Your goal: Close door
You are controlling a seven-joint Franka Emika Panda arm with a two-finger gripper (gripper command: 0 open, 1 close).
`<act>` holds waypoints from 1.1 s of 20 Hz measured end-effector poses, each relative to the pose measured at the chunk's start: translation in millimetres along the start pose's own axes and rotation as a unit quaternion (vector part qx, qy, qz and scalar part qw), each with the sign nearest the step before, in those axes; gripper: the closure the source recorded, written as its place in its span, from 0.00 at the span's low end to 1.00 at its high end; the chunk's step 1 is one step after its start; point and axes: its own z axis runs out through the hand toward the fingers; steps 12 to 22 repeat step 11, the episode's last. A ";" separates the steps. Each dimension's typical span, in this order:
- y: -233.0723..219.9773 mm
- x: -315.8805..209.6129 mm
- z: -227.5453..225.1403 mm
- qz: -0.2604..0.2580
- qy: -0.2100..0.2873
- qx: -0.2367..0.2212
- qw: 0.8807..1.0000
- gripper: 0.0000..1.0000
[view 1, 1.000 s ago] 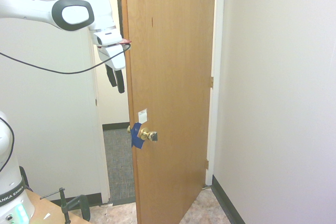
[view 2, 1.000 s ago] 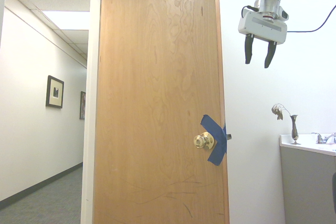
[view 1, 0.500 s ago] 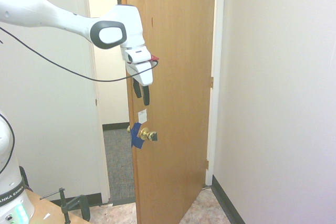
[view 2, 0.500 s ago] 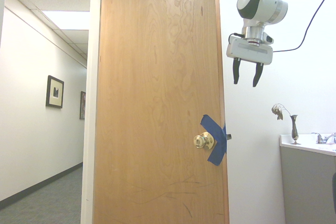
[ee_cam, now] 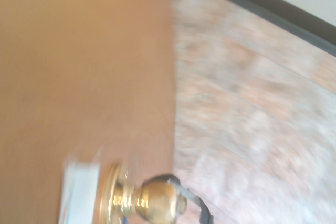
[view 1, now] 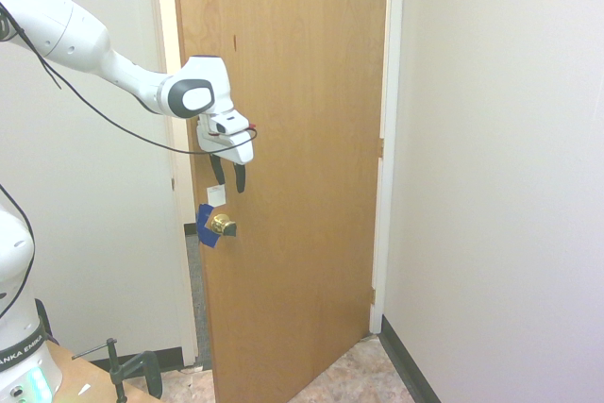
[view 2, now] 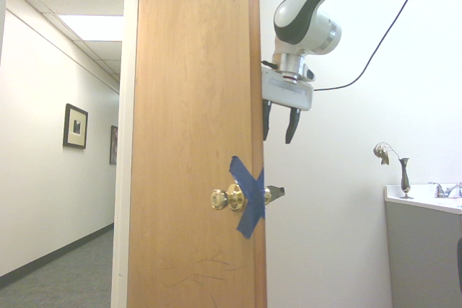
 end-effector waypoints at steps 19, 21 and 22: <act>-90.4 -123.8 -34.4 -0.110 -0.026 -0.001 0.994 0.00; -90.4 -123.8 -34.4 -0.110 -0.026 -0.001 0.994 0.00; -90.4 -123.8 -34.4 -0.110 -0.026 -0.001 0.994 0.00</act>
